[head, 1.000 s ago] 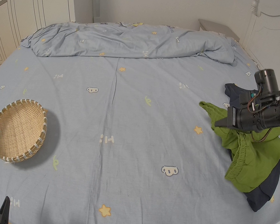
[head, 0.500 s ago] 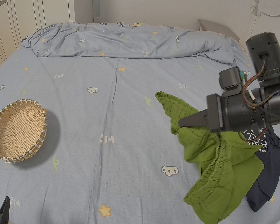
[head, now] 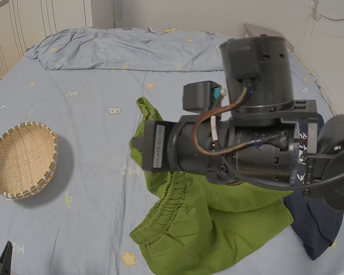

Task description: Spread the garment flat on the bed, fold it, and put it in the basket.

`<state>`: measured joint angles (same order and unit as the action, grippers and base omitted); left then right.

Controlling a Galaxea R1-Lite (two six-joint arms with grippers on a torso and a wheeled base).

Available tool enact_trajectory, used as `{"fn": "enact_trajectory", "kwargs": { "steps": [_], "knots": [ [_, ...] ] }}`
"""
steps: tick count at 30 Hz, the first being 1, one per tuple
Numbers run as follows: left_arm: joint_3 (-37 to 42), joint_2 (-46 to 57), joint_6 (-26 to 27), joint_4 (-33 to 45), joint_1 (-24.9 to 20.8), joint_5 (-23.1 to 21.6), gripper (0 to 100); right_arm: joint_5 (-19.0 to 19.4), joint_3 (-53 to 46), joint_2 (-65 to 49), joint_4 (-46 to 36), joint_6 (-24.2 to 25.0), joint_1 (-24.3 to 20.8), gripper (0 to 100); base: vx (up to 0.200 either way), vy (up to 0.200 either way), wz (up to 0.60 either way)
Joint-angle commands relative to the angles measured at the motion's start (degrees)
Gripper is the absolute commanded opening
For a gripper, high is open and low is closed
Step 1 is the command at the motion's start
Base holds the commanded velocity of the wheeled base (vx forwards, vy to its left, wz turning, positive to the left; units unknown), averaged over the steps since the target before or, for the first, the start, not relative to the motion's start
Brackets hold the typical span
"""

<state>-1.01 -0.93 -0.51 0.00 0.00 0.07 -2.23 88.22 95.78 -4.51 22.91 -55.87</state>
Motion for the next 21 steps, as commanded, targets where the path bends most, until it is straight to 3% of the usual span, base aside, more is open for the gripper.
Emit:
{"fn": "enact_trajectory", "kwargs": {
  "steps": [1, 10, 11, 15, 21],
  "knots": [
    [1.0, 0.9, 0.0, 0.0, 0.0, 0.0, 100, -0.8, -0.6, 6.5, 0.5, 1.4, -1.5, 0, 0.0, 0.0, 0.0],
    [1.0, 0.9, 0.3, 0.0, 0.0, 0.0, 100, -0.8, -0.6, 12.4, 5.9, 1.2, 0.2, 0, 0.0, 0.0, 0.0],
    [1.0, 0.9, 0.3, 0.0, 0.0, 0.0, 100, -0.9, -0.5, 12.9, 5.9, 1.1, 0.1, 100, 0.0, 0.0, 0.0],
    [1.0, 0.9, 0.3, 0.0, 0.0, 0.0, 100, -0.9, -0.2, 14.3, 5.9, 0.4, 0.1, 100, 0.0, 0.0, 0.0],
    [1.0, 0.9, 0.3, 0.0, 0.0, 0.0, 100, -1.6, -0.6, 16.4, 5.5, -5.1, 0.3, 100, 0.0, 0.0, 0.0]
  ]
}}
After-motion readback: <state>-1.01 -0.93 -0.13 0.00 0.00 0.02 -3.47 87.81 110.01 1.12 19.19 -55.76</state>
